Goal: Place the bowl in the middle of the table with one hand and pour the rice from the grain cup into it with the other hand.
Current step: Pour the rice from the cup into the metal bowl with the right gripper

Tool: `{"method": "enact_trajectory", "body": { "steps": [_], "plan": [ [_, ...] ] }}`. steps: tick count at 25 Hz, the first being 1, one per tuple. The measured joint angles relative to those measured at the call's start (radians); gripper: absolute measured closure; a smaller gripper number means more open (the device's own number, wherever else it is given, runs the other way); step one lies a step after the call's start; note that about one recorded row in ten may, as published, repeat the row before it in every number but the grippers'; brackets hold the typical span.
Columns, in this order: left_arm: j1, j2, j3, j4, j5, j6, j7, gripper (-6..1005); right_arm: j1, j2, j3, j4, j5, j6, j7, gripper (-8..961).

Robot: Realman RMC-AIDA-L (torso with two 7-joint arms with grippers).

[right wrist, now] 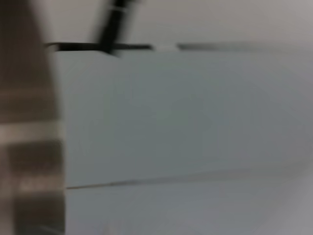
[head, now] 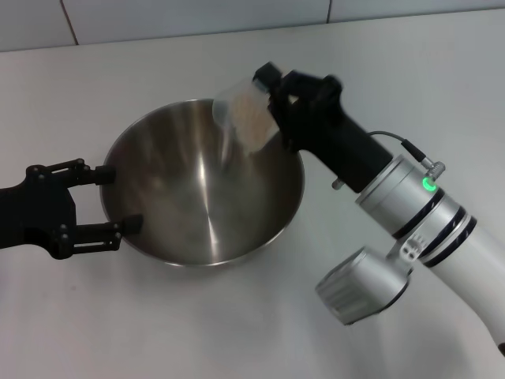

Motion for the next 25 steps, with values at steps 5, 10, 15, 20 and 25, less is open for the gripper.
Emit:
{"method": "enact_trajectory", "body": {
  "steps": [5, 10, 15, 20, 25],
  "plan": [
    [-0.001, 0.000, 0.000, 0.002, 0.000, 0.000, 0.000, 167, -0.008, 0.002, 0.010, -0.003, -0.101, -0.005, -0.333, 938],
    [-0.002, 0.000, 0.000, 0.002, 0.000, 0.000, -0.001, 167, -0.008, 0.002, 0.008, 0.033, -0.103, 0.000, -0.633, 938],
    [-0.007, 0.000, 0.000, 0.002, 0.004, 0.000, -0.001, 167, -0.008, 0.002, 0.004, 0.071, -0.128, 0.013, -0.868, 938],
    [-0.010, 0.001, 0.001, 0.002, 0.006, -0.001, -0.001, 167, -0.007, 0.002, 0.005, 0.091, -0.156, 0.078, -1.103, 937],
    [-0.011, 0.001, 0.010, 0.002, 0.006, -0.001, -0.002, 167, -0.025, 0.002, 0.035, 0.123, -0.171, 0.100, -1.103, 937]
  ]
}}
